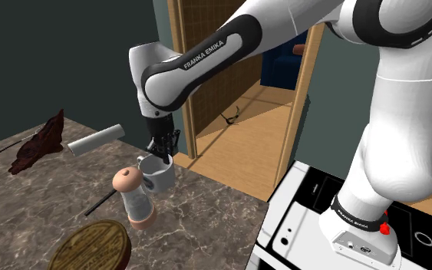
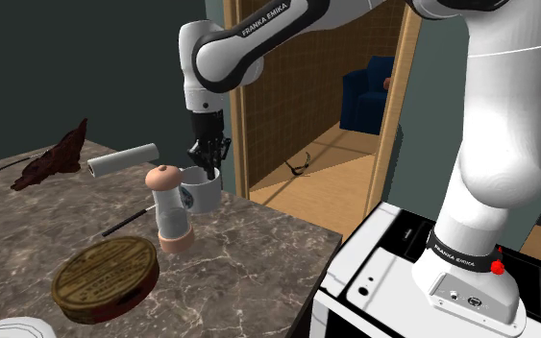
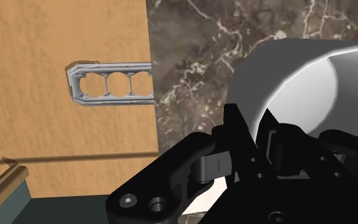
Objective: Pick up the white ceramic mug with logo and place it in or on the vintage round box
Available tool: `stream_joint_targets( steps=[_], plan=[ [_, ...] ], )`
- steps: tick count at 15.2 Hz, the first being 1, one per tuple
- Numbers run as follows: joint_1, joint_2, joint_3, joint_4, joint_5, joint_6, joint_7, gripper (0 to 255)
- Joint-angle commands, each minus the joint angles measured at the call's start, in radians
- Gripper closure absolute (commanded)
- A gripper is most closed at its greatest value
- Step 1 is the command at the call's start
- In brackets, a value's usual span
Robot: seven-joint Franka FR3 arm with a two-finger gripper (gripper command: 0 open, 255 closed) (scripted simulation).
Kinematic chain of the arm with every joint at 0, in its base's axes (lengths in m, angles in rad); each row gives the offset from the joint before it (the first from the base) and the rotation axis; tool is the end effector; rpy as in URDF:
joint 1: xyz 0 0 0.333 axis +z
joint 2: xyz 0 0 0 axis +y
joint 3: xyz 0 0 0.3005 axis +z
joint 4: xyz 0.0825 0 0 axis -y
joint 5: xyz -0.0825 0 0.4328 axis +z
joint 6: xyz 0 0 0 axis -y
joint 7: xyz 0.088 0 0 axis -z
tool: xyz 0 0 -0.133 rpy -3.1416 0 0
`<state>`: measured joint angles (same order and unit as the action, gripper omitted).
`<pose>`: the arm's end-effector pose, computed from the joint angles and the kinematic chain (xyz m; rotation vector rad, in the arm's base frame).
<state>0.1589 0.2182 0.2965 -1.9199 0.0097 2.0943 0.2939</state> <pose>0.5733 0.2781 0.3148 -3.0774 -0.2327 0.0900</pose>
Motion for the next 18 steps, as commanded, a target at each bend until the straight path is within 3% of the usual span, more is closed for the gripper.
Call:
stream_joint_targets(
  steps=[1,16,18],
  plan=[
    [-0.001,-0.01,0.0,0.016,0.003,-0.026,-0.002,255],
    [-0.006,-0.068,0.004,0.147,0.019,-0.212,-0.003,255],
    [0.023,-0.041,0.022,0.186,0.009,-0.224,0.045,255]
  ],
)
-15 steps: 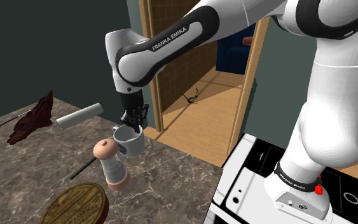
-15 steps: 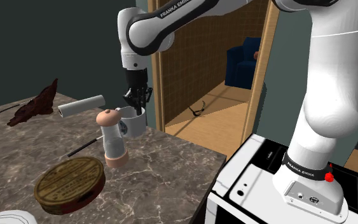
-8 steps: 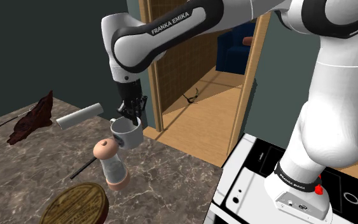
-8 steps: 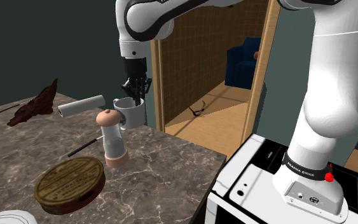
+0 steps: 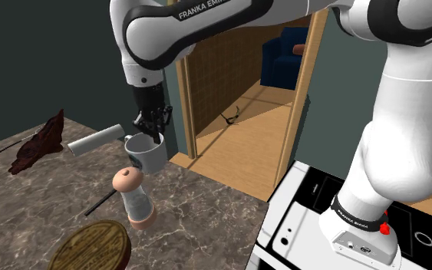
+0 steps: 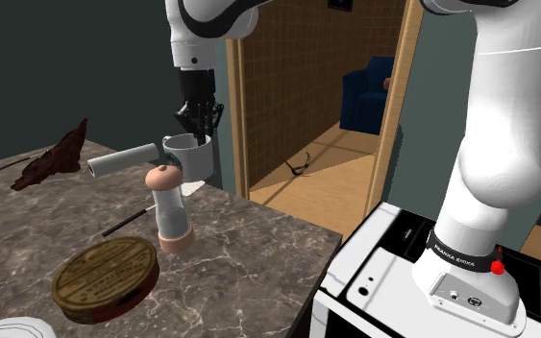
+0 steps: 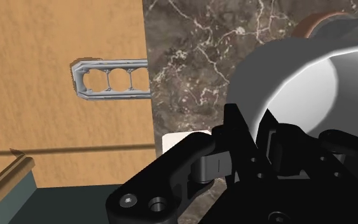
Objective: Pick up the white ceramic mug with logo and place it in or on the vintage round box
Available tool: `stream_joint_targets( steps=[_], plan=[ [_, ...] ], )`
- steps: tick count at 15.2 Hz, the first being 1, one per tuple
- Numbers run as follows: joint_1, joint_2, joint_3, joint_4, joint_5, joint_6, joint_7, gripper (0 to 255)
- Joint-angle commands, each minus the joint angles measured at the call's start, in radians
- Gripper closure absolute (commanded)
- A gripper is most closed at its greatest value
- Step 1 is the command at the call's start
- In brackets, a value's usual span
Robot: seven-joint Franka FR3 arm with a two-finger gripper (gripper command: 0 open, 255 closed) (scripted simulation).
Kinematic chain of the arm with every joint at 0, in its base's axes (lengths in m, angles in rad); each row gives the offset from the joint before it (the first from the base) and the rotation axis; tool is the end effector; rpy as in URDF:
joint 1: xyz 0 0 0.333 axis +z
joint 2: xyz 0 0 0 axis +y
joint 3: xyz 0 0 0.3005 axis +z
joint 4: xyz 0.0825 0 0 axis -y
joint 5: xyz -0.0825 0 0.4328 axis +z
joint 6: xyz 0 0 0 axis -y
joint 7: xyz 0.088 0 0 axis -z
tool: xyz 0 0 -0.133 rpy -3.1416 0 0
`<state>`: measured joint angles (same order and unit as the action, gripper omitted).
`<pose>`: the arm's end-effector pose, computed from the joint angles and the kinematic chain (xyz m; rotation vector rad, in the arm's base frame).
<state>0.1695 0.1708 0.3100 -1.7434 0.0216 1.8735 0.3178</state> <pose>0.5785 0.2953 0.4158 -3.0774 -0.2336 0.0900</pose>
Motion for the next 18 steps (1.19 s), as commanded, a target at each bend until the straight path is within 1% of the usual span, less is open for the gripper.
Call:
stream_joint_targets(
  steps=[1,6,10,14,17,18],
  plan=[
    [0.027,0.021,0.017,0.031,-0.008,-0.009,0.046,255],
    [0.107,0.111,0.053,0.163,-0.045,-0.05,0.165,255],
    [0.182,0.203,0.074,0.3,-0.082,-0.097,0.256,255],
    [0.271,0.318,0.085,0.479,-0.125,-0.163,0.34,255],
    [0.349,0.424,0.086,0.654,-0.16,-0.231,0.393,255],
    [0.346,0.421,0.085,0.636,-0.159,-0.216,0.393,255]
  ],
)
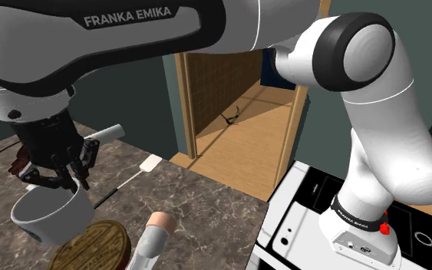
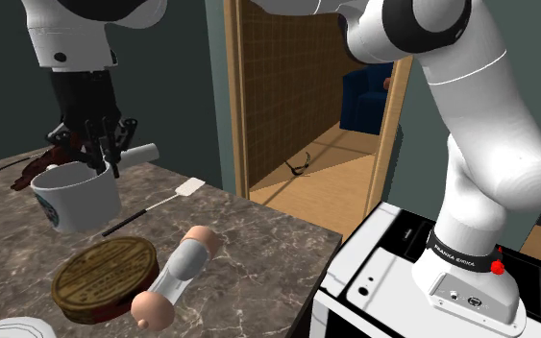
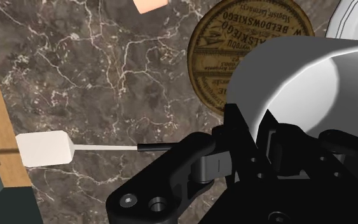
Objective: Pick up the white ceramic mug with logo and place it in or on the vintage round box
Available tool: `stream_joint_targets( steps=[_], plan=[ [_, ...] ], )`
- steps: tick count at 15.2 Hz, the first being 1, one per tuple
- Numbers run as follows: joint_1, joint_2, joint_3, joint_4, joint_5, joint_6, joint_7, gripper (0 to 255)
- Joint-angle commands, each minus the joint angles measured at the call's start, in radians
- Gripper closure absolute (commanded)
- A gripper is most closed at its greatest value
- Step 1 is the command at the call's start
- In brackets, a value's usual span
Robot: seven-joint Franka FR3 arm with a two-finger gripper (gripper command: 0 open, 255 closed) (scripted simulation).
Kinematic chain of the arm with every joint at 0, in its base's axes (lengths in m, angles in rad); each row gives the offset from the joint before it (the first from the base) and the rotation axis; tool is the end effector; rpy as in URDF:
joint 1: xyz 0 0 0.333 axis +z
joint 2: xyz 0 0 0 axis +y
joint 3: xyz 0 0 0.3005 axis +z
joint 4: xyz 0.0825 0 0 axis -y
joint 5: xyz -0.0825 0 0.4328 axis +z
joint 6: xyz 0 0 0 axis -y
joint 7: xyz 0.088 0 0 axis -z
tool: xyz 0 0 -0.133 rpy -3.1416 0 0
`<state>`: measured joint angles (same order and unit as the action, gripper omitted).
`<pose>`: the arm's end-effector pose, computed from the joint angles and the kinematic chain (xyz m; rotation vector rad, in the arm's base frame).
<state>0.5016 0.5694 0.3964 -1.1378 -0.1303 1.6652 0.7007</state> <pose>0.5312 0.5312 0.4500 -3.0771 -0.2359 0.0912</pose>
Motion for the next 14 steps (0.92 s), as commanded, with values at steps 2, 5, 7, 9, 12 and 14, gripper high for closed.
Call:
stream_joint_targets(
  steps=[2,5,7,9,12,14],
  plan=[
    [0.009,0.018,-0.002,-0.005,-0.006,0.023,0.01,255],
    [0.003,0.014,-0.002,-0.052,-0.005,0.066,0.009,255],
    [-0.001,0.013,-0.003,-0.081,-0.005,0.093,0.009,255],
    [-0.004,0.014,-0.003,-0.107,-0.006,0.12,0.009,255],
    [-0.007,0.017,-0.005,-0.144,-0.007,0.158,0.009,255],
    [-0.009,0.02,-0.006,-0.166,-0.009,0.183,0.01,255]
  ],
)
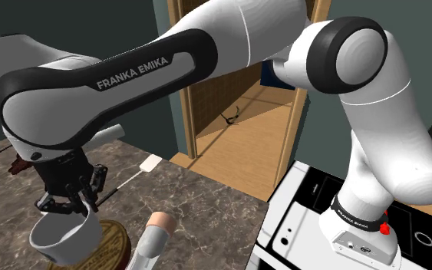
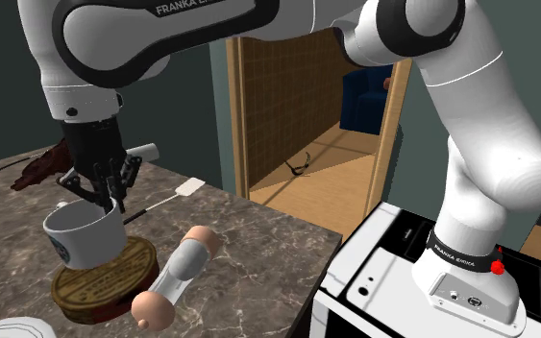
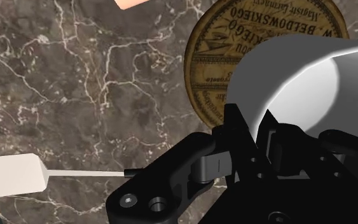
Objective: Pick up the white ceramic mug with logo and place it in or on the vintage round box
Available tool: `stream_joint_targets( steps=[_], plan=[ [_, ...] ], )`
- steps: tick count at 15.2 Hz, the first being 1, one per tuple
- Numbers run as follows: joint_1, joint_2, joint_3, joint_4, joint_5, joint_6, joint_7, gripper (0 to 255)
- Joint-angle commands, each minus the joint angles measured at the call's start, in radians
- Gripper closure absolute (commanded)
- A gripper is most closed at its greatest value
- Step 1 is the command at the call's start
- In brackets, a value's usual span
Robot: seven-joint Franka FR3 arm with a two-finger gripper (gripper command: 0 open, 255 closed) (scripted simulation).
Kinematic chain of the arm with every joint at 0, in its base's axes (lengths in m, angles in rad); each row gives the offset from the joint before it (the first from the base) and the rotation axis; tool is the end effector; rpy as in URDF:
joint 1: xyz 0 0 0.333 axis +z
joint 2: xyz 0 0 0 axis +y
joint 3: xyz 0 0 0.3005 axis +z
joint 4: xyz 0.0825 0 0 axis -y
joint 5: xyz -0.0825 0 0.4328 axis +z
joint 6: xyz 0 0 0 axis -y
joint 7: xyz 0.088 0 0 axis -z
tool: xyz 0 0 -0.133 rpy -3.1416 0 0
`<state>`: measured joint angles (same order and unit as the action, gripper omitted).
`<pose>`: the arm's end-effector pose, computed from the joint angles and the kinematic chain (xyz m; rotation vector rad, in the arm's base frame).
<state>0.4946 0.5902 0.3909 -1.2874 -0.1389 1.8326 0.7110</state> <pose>0.5294 0.5381 0.3717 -3.0779 -0.2326 0.0913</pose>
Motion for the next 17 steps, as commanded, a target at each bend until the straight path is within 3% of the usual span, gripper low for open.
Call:
stream_joint_targets(
  steps=[1,11,12,17],
  plan=[
    [-0.003,0.001,-0.001,-0.027,-0.001,0.028,0.0,255],
    [-0.004,0.006,-0.002,-0.047,-0.003,0.053,0.0,255],
    [-0.004,0.006,-0.002,-0.047,-0.003,0.053,0.0,0],
    [-0.004,0.006,-0.002,-0.047,-0.003,0.053,0.0,0]
  ],
)
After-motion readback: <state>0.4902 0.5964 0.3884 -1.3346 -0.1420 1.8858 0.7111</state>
